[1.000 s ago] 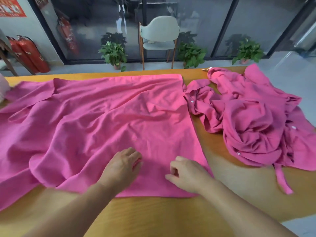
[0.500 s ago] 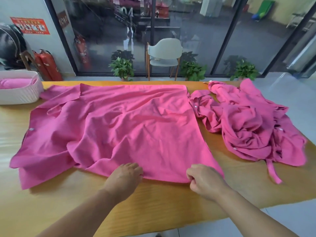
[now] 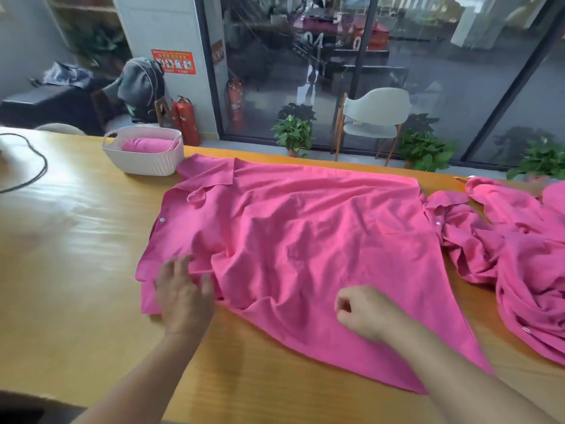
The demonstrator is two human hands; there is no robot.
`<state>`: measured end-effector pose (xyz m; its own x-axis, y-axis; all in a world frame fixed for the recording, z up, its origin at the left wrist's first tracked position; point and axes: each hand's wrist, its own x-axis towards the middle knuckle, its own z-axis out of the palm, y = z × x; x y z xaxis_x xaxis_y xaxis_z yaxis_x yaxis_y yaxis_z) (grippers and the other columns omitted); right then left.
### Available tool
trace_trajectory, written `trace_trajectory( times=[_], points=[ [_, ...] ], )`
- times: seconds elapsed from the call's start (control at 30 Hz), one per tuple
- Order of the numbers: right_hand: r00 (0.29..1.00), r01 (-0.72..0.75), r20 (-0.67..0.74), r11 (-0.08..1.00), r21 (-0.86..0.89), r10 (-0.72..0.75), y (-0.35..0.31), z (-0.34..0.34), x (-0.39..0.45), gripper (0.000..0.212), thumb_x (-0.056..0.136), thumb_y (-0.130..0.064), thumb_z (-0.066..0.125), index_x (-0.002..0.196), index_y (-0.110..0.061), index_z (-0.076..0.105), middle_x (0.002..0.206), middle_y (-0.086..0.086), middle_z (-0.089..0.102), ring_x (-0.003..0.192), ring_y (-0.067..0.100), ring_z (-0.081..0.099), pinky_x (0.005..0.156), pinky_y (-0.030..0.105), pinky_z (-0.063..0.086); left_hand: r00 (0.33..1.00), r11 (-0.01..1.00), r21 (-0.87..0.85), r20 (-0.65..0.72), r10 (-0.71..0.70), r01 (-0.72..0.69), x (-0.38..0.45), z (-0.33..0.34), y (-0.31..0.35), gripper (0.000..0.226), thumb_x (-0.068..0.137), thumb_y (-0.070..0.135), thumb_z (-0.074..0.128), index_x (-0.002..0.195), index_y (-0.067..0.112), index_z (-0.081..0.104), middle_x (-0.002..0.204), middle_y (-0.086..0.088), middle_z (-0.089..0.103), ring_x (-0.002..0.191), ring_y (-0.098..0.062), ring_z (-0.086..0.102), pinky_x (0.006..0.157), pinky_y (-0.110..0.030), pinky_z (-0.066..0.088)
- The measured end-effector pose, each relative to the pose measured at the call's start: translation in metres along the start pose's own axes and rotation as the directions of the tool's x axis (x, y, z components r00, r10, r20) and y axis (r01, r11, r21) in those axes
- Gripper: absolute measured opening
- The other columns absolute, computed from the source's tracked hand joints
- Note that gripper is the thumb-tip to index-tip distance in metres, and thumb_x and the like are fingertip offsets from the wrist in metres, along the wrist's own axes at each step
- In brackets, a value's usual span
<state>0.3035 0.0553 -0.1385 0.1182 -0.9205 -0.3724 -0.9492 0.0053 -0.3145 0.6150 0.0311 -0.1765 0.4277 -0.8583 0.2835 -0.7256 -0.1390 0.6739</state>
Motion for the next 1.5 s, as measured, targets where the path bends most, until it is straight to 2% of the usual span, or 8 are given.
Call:
trace_trajectory(
  times=[0.1,0.23,0.4,0.6,0.87,1.07,1.2,1.5],
  points=[
    [0.989,0.127,-0.087,0.991,0.047,-0.123,-0.056,0.008,0.034,0.018,0.084,-0.019,0.054,0.091,-0.026,0.069,0.091,-0.009,0.067,0.089,0.014,0.062,0.080,0.029,0.049,0.863,0.865,-0.038,-0.053,-0.502,0.500,0.013,-0.023,-0.024,0.065,0.084,0.022,0.069,0.141,0.006,0.041,0.140,-0.023,0.036,0.130,-0.041,0.035,0.111,-0.051,0.029],
    [0.964,0.252,-0.094,0.968,0.013,-0.249,-0.115,0.025,0.070,0.018,0.087,-0.020,0.052,0.095,-0.025,0.068,0.100,-0.004,0.063,0.097,0.019,0.059,0.082,0.029,0.044,0.713,0.712,-0.051,0.022,-0.701,0.701,0.021,-0.028,-0.058,0.070,0.082,0.036,0.067,0.141,0.007,0.043,0.138,-0.022,0.044,0.128,-0.041,0.041,0.106,-0.051,0.037],
    [0.908,0.404,-0.119,0.915,-0.009,-0.402,-0.171,0.032,0.106,0.015,0.092,-0.026,0.052,0.099,-0.022,0.065,0.101,-0.001,0.056,0.097,0.025,0.059,0.083,0.034,0.045,0.826,0.811,-0.161,0.075,-0.559,0.563,0.034,-0.029,-0.066,0.023,0.094,0.030,0.058,0.095,0.009,0.068,0.092,-0.009,0.068,0.092,-0.031,0.062,0.080,-0.038,0.048],
    [0.856,0.495,-0.154,0.868,-0.033,-0.493,-0.191,0.043,0.137,0.018,0.096,-0.031,0.052,0.100,-0.016,0.061,0.105,0.004,0.054,0.096,0.029,0.058,0.082,0.038,0.046,0.830,0.818,-0.256,-0.093,-0.551,0.515,0.050,-0.052,-0.076,0.026,0.102,0.031,0.043,0.101,0.007,0.056,0.087,-0.004,0.057,0.084,-0.025,0.052,0.071,-0.031,0.032],
    [0.933,0.343,-0.064,0.929,-0.139,-0.354,-0.153,0.053,0.162,0.021,0.101,-0.036,0.044,0.105,-0.018,0.053,0.105,0.006,0.049,0.098,0.036,0.059,0.080,0.041,0.045,0.905,0.885,0.190,-0.092,-0.415,0.425,0.092,-0.110,-0.136,0.022,0.092,0.033,0.062,0.089,0.013,0.053,0.083,-0.008,0.059,0.079,-0.028,0.053,0.070,-0.038,0.042],
    [0.925,0.378,0.038,0.909,-0.177,-0.377,-0.158,0.060,0.166,0.017,0.096,-0.041,0.048,0.087,-0.027,0.044,0.090,-0.003,0.047,0.092,0.029,0.058,0.076,0.037,0.044,0.791,0.735,0.367,-0.005,-0.612,0.571,0.094,-0.121,-0.178,0.034,0.083,0.030,0.072,0.111,0.017,0.060,0.102,-0.010,0.068,0.092,-0.029,0.063,0.080,-0.036,0.052],
    [0.931,0.364,0.124,0.898,-0.246,-0.344,-0.167,0.056,0.172,0.020,0.096,-0.041,0.044,0.085,-0.024,0.043,0.092,0.001,0.046,0.099,0.033,0.058,0.083,0.038,0.044,0.663,0.662,-0.065,0.150,-0.733,0.747,0.098,-0.127,-0.184,0.022,0.075,0.036,0.078,0.076,0.014,0.072,0.083,-0.012,0.071,0.086,-0.033,0.066,0.085,-0.045,0.053],
    [0.925,0.359,0.283,0.824,-0.438,-0.253,-0.187,0.048,0.187,0.015,0.100,-0.034,0.036,0.096,-0.021,0.044,0.126,0.013,0.058,0.118,0.033,0.055,0.091,0.036,0.042,0.898,0.792,0.440,-0.089,-0.431,0.424,0.095,-0.128,-0.198,0.016,0.084,0.009,0.061,0.095,0.019,0.066,0.100,-0.008,0.065,0.088,-0.026,0.057,0.074,-0.034,0.045]
  ],
)
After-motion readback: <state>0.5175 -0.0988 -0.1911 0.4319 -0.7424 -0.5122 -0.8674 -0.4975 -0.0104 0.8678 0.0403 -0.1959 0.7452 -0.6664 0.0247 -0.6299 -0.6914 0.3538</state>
